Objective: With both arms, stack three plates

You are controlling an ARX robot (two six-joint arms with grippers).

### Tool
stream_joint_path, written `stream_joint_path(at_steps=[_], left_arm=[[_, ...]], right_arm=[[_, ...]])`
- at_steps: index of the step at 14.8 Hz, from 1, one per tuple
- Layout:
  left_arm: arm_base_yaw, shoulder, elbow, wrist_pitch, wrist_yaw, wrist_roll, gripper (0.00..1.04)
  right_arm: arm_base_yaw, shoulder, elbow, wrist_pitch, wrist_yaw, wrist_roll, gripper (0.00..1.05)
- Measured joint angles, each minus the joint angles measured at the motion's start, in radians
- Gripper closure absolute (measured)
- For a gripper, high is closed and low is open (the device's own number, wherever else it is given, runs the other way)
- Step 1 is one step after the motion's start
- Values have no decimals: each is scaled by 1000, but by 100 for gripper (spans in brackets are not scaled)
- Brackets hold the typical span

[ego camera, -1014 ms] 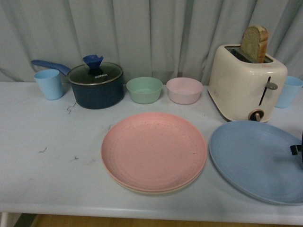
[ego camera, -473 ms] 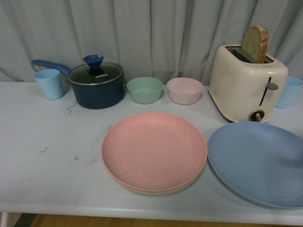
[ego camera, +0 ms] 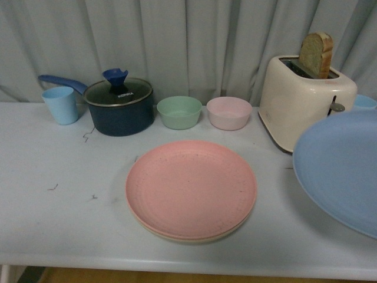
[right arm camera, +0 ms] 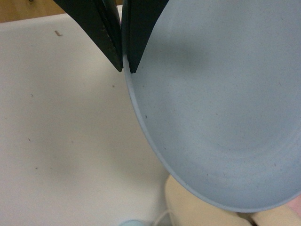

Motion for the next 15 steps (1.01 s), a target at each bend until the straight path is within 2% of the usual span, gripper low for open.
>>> stream_joint_path(at_steps=[4, 9, 11, 15], left_arm=[[0, 0, 0, 0, 0, 0, 7], [0, 0, 0, 0, 0, 0, 7], [0, 0, 0, 0, 0, 0, 7], [0, 0, 0, 0, 0, 0, 7]], right_arm=[[132, -49, 49, 18, -62, 133, 102], [407, 146, 148, 78, 0, 222, 102], [468, 227, 185, 119, 38, 260, 102], [537, 319, 213, 170, 89, 343, 102]])
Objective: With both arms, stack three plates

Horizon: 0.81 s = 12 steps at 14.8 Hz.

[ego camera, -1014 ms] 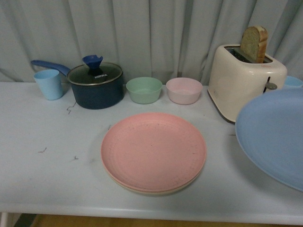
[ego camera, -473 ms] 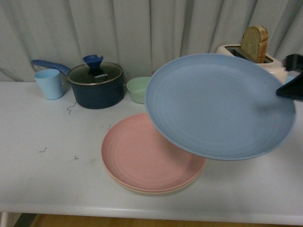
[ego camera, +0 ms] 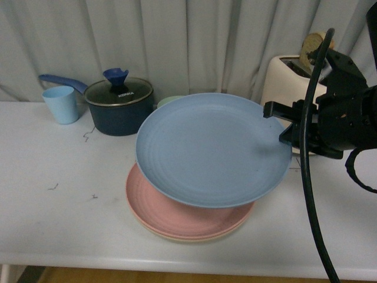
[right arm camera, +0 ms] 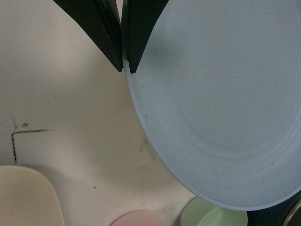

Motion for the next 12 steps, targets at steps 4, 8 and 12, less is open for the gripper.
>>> stream_joint_path(at_steps=[4, 8, 12], left_arm=[[0, 0, 0, 0, 0, 0, 7], [0, 0, 0, 0, 0, 0, 7], [0, 0, 0, 0, 0, 0, 7]], right_arm=[[29, 71, 2, 53, 16, 30, 102], [37, 151, 6, 86, 29, 52, 102], [49, 212, 26, 98, 26, 83, 102]])
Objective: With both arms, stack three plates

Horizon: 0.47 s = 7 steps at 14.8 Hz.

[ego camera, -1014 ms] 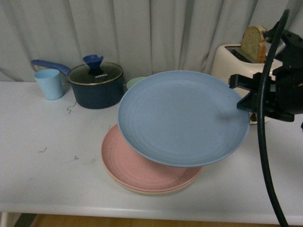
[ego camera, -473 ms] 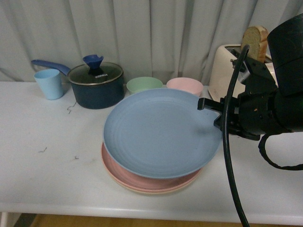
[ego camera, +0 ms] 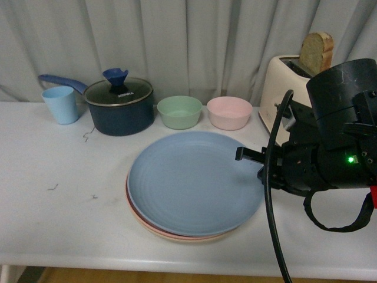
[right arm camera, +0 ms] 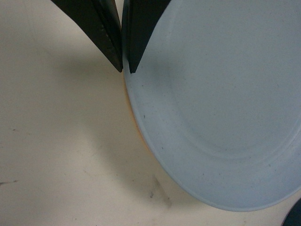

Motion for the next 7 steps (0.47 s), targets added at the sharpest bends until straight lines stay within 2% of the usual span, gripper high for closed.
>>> stream_joint_path(at_steps=[2, 5, 7], left_arm=[[0, 0, 0, 0, 0, 0, 7], [0, 0, 0, 0, 0, 0, 7], [0, 0, 0, 0, 0, 0, 7]], right_arm=[[6, 3, -3, 34, 1, 6, 77], [1, -33, -54, 81, 2, 14, 53], [-4, -87, -89, 97, 10, 14, 32]])
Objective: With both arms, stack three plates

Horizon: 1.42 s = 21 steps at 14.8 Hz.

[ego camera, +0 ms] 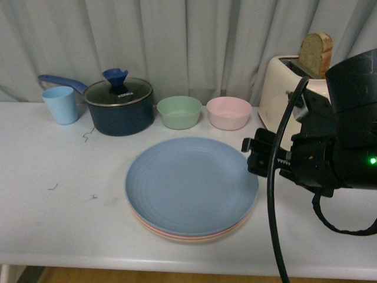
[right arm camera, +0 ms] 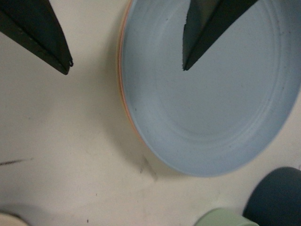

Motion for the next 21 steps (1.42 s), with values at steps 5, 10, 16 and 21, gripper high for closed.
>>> stream_joint_path(at_steps=[5, 10, 16, 21], left_arm=[[0, 0, 0, 0, -3, 0, 7], [1, 0, 0, 0, -1, 0, 7], [1, 0, 0, 0, 0, 0, 7], [1, 0, 0, 0, 0, 0, 7]], right_arm=[[-12, 39, -275, 684, 302, -267, 38], [-181, -604, -812, 870, 184, -457, 103], [-201, -731, -858, 792, 171, -457, 103], [-276, -1049, -883, 524, 100, -457, 103]])
